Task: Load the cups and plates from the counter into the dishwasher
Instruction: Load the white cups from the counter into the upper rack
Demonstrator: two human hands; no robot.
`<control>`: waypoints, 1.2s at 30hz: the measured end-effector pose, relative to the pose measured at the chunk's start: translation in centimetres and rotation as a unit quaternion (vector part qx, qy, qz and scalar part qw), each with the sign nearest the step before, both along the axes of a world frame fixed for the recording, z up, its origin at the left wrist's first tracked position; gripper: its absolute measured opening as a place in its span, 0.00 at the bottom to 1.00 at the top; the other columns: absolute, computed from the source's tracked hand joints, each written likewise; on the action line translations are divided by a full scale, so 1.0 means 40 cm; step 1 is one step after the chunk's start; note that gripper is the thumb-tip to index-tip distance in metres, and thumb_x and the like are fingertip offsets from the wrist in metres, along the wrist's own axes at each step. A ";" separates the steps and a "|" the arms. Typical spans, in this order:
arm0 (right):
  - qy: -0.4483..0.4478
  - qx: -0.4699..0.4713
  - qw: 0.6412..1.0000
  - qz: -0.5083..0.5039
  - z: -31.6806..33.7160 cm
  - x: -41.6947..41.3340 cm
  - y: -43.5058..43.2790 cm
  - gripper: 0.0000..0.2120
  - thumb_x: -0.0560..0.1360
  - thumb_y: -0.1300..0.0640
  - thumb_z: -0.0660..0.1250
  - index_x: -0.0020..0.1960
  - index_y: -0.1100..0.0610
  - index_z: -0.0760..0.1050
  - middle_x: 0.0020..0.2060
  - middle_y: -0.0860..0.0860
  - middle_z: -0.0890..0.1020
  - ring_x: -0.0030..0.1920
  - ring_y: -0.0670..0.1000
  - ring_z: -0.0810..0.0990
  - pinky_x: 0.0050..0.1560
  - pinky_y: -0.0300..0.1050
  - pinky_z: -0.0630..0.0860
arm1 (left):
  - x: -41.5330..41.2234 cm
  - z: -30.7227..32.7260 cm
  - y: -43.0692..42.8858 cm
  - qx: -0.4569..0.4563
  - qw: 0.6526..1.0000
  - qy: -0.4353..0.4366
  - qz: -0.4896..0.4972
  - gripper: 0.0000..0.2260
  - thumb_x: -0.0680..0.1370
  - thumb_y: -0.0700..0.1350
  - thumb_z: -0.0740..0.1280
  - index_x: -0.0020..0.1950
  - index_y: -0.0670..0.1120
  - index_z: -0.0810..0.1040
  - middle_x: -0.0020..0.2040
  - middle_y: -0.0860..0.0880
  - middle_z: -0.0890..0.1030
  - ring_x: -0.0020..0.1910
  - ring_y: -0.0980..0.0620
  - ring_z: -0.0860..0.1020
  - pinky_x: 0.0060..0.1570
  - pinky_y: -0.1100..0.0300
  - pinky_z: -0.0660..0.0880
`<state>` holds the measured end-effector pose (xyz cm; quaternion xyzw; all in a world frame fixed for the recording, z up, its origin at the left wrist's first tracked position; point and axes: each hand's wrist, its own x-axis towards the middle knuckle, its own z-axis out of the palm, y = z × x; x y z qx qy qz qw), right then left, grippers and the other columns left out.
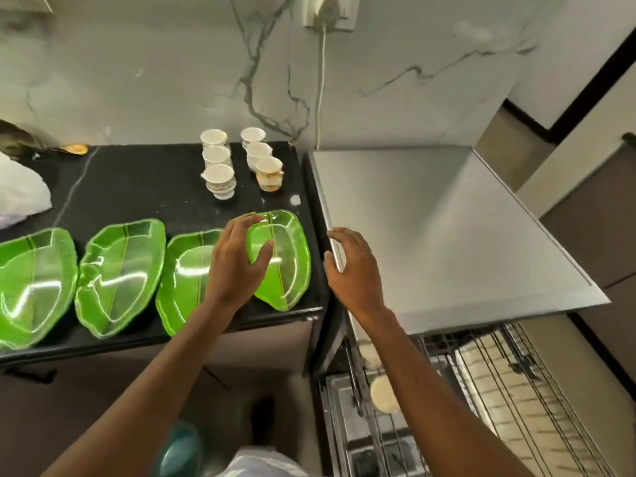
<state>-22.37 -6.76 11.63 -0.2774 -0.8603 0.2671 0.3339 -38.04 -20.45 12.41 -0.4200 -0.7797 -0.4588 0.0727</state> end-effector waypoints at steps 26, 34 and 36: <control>-0.037 -0.201 0.977 -0.055 -0.086 -0.718 0.229 0.45 0.65 0.49 0.79 0.74 0.57 0.59 0.70 0.54 0.66 0.68 0.52 0.68 0.63 0.40 0.65 | -0.549 -0.125 0.192 -0.020 0.964 -0.251 0.086 0.36 0.64 0.48 0.80 0.67 0.46 0.67 0.60 0.52 0.74 0.59 0.53 0.75 0.57 0.60 0.70; 0.000 -0.215 0.974 -0.073 -0.108 -0.728 0.247 0.31 0.63 0.52 0.80 0.61 0.53 0.70 0.53 0.46 0.78 0.54 0.49 0.77 0.48 0.40 0.71 | -0.561 -0.112 0.213 -0.016 0.959 -0.256 0.121 0.31 0.63 0.52 0.80 0.62 0.49 0.71 0.56 0.53 0.78 0.53 0.55 0.76 0.50 0.59 0.72; 0.018 -0.216 0.973 -0.078 -0.097 -0.716 0.242 0.29 0.62 0.53 0.81 0.59 0.52 0.71 0.50 0.43 0.78 0.50 0.46 0.77 0.46 0.37 0.71 | -0.561 -0.114 0.210 -0.015 0.958 -0.254 0.129 0.31 0.62 0.53 0.80 0.61 0.50 0.71 0.56 0.53 0.79 0.53 0.54 0.77 0.49 0.59 0.73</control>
